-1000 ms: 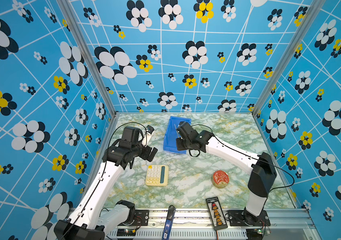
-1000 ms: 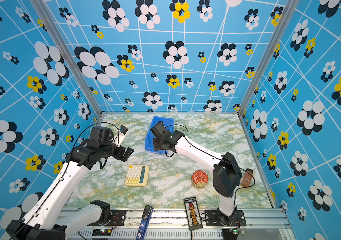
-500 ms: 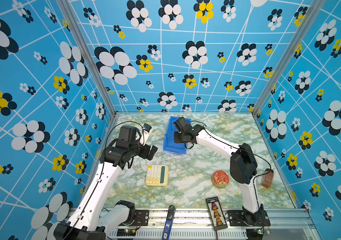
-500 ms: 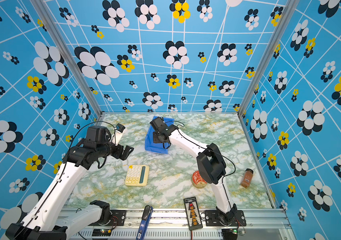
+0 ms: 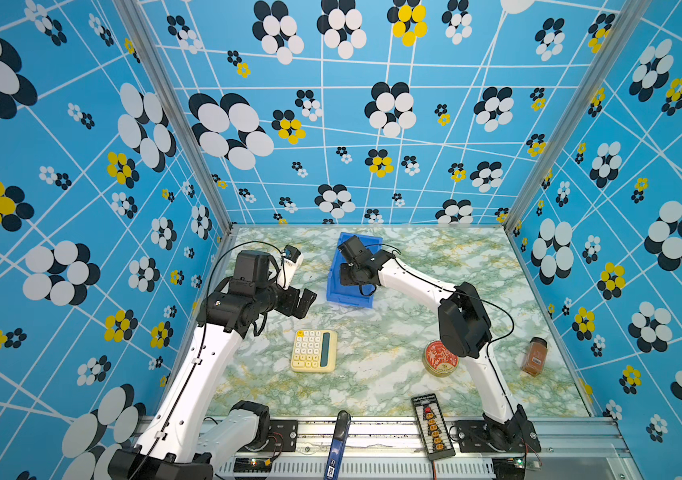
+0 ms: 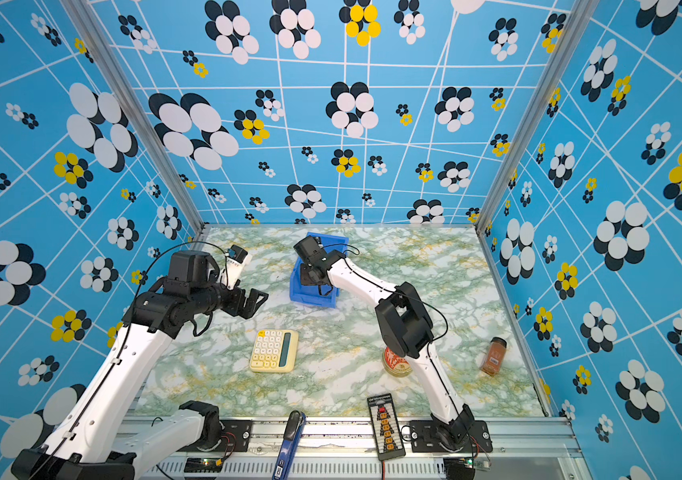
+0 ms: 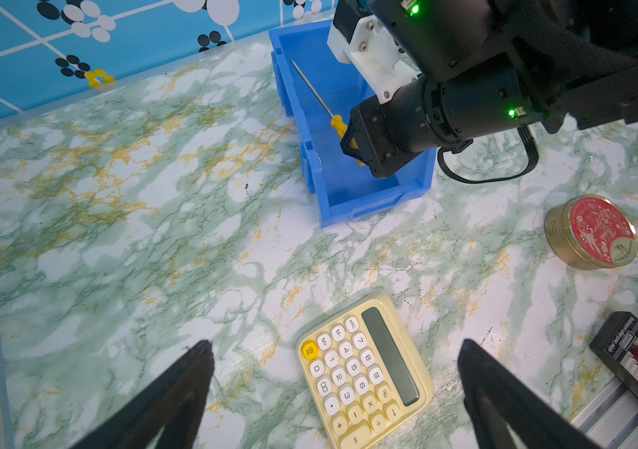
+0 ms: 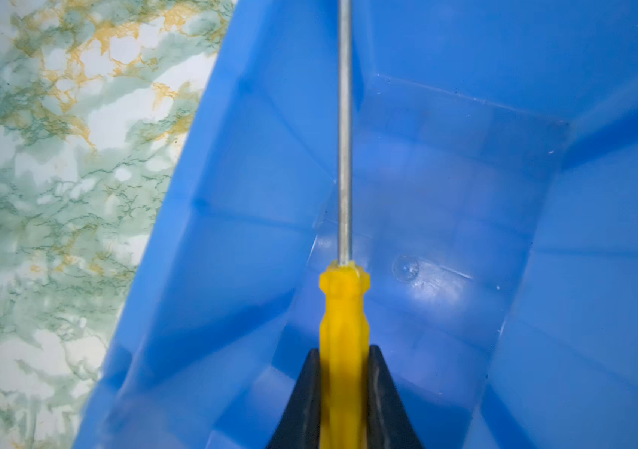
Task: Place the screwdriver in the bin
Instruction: 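Lift the screwdriver with the right gripper and carry it over the blue bin, then lower the screwdriver into the blue bin and open the right gripper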
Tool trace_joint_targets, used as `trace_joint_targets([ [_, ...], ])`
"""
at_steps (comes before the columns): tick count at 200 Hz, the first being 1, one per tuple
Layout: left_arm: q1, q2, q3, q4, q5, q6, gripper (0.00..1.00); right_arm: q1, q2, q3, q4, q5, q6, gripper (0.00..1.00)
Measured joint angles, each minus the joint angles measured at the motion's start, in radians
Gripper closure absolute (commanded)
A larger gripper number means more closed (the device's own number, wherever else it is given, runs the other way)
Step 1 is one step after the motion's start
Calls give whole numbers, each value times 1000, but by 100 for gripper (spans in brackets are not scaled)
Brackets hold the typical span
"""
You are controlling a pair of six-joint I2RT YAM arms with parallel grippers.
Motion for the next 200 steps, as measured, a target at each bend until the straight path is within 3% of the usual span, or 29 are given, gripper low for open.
trace_joint_targets([
  [200, 11, 0, 0, 4, 11, -17, 1, -12, 139, 89, -5, -58, 60, 72],
])
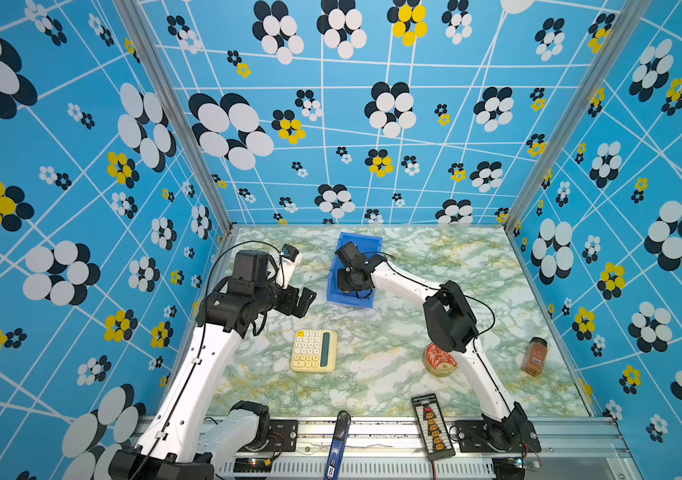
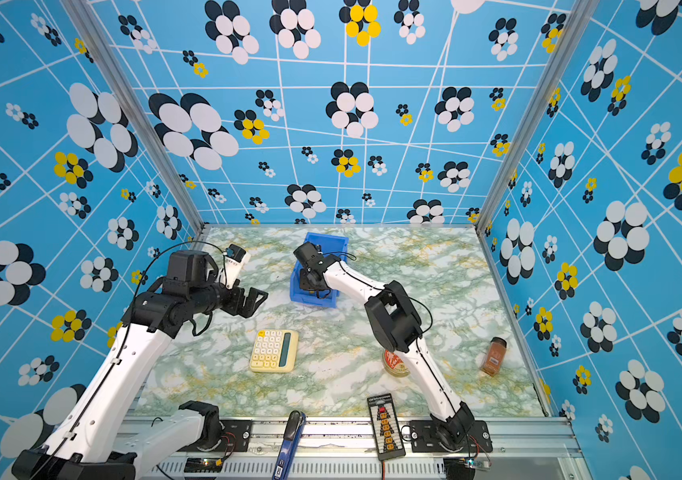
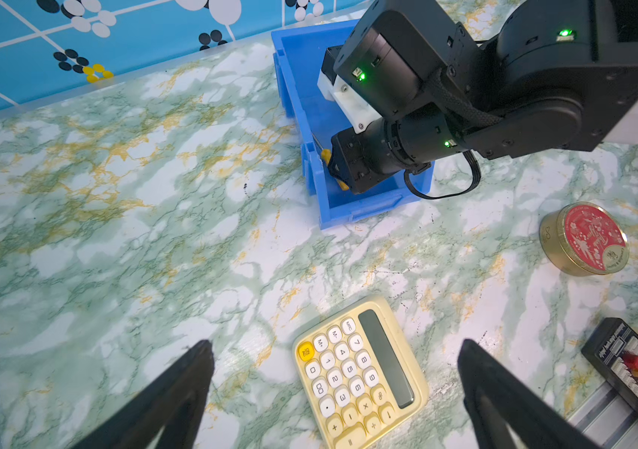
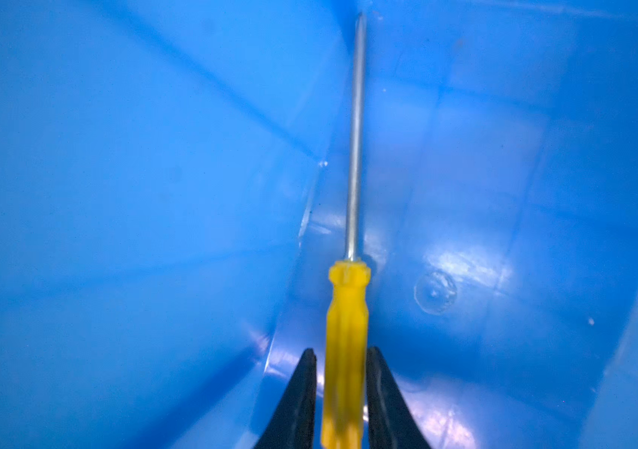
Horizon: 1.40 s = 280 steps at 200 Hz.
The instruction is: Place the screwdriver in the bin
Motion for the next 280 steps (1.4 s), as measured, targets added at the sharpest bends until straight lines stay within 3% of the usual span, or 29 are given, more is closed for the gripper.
trace_joint_targets([
  [98, 0, 16, -1, 0, 3, 0, 1, -2, -12, 60, -53, 12, -19, 65],
  [160, 0, 47, -21, 37, -52, 12, 1, -2, -288, -80, -45, 47, -103, 60],
  [181, 12, 72, -38, 50, -89, 26, 1, -2, -481, -227, 27, 51, -136, 54],
  [200, 35, 96, -53, 52, -109, 31, 1, -2, -692, -429, 101, 61, -154, 37],
  [220, 79, 126, -54, 52, -109, 28, 1, -3, -886, -617, 138, 90, -173, 26],
  [249, 140, 174, -40, 46, -114, 22, 1, -15, -1073, -809, 150, 165, -198, 23],
  [280, 146, 185, -39, 47, -138, 14, 1, -22, -1233, -1033, 207, 263, -234, 25],
])
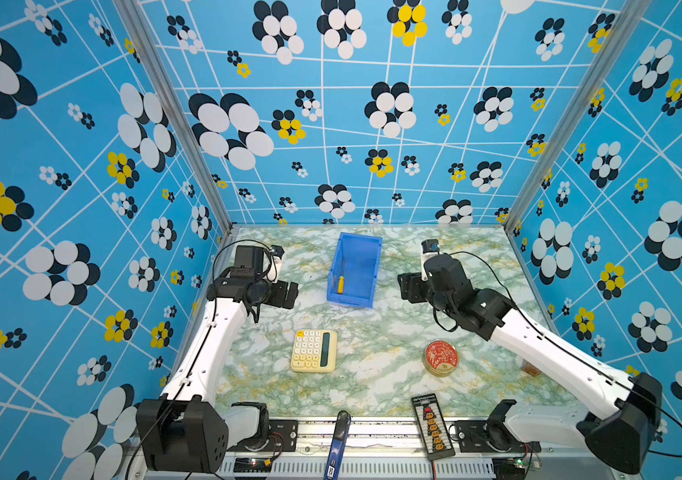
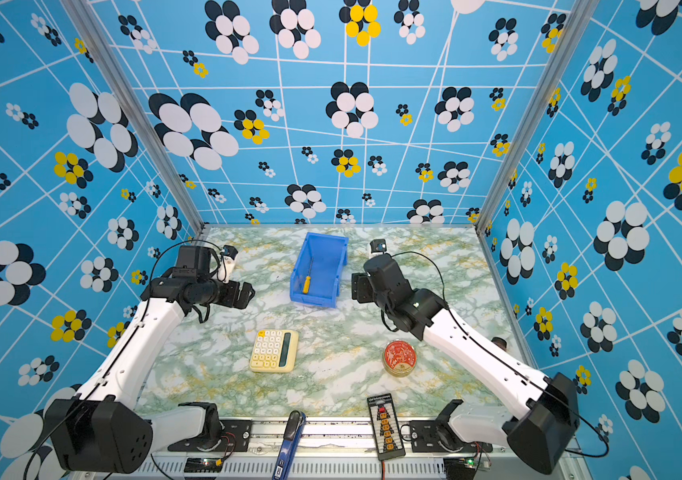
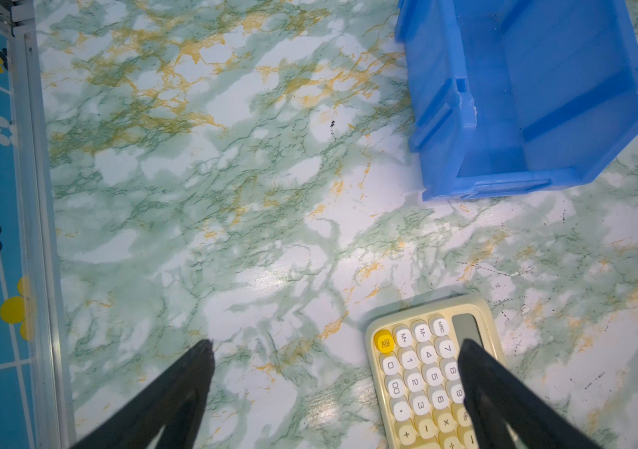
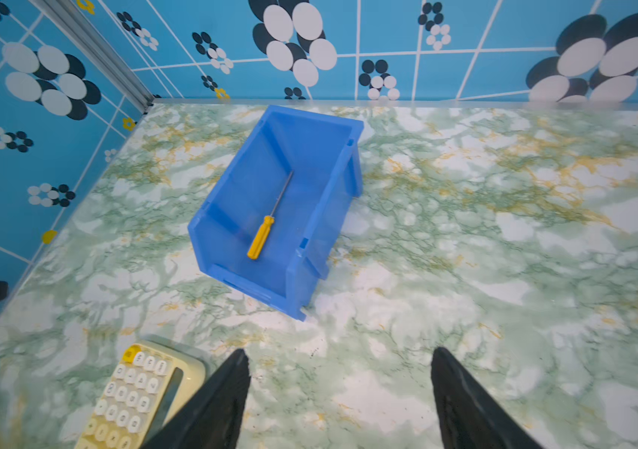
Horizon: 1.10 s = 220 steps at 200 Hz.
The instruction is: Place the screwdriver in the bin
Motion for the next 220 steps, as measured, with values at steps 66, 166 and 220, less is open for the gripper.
trace_joint_targets([
  [66, 0, -57, -131, 146, -59, -23, 1, -31, -249, -378, 262, 208, -109, 1],
  [166, 60, -107, -395, 627, -87, -122, 1, -259, -191, -518, 438, 232, -151, 1],
  [220, 113, -105, -599, 981, -63, -180, 1, -317, -236, -596, 497, 241, -115, 1],
])
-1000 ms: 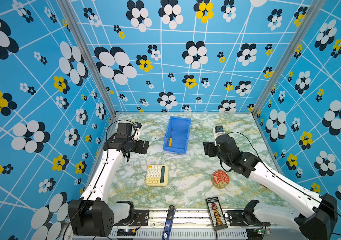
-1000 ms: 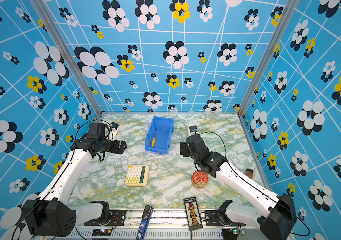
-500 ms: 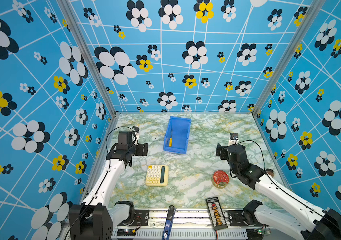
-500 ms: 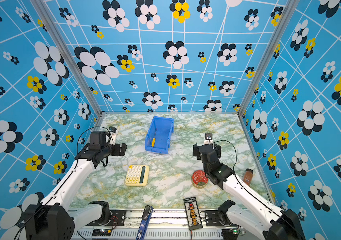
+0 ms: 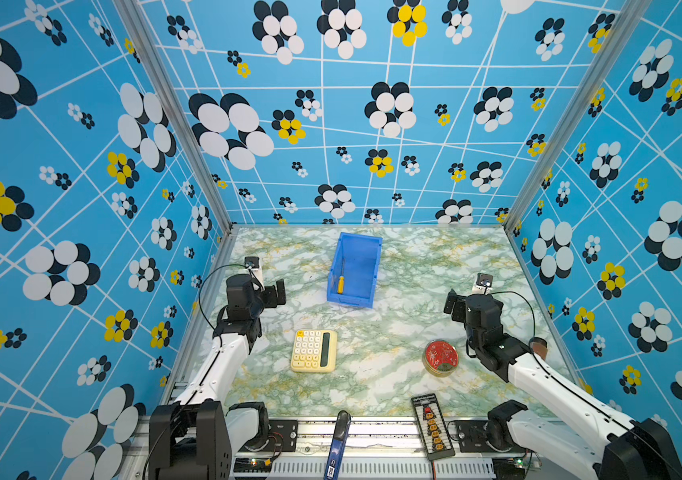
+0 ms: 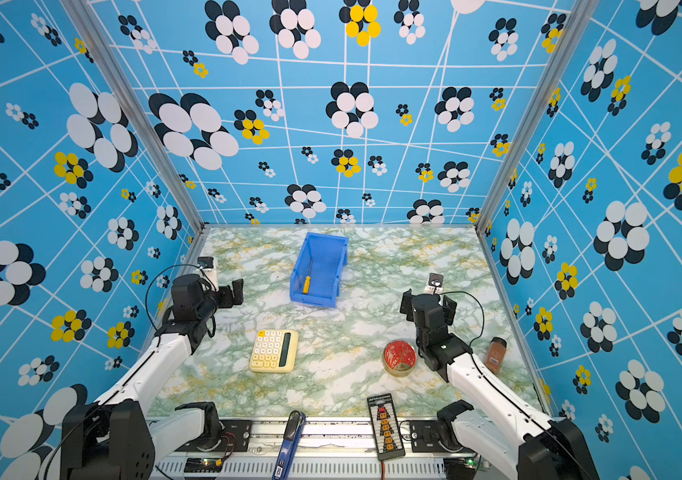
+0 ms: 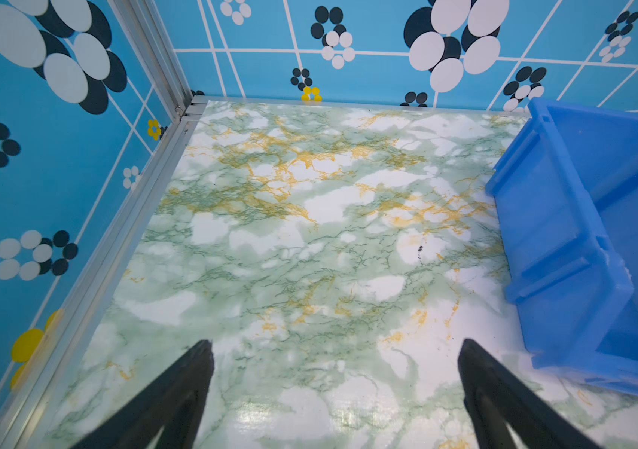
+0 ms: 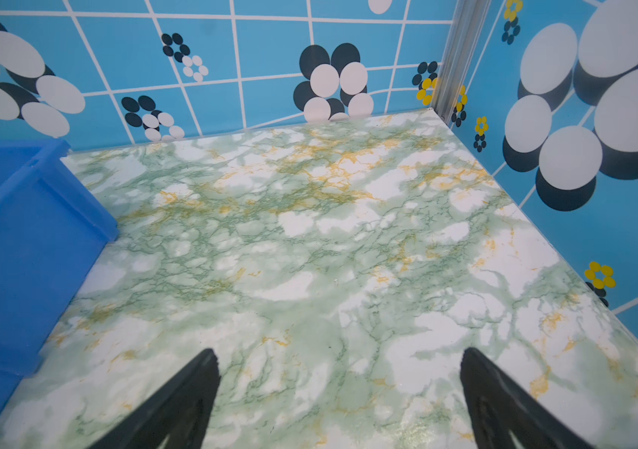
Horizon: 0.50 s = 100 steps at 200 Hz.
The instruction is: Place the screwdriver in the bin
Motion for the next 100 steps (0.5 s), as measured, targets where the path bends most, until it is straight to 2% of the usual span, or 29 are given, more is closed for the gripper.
trace_joint_targets([
  [37, 0, 100, -205, 271, 13, -16, 1, -7, -27, -50, 19, 18, 4, 1],
  [100, -8, 232, -232, 627, -3, -37, 1, -15, -96, -100, 102, 73, -80, 1],
])
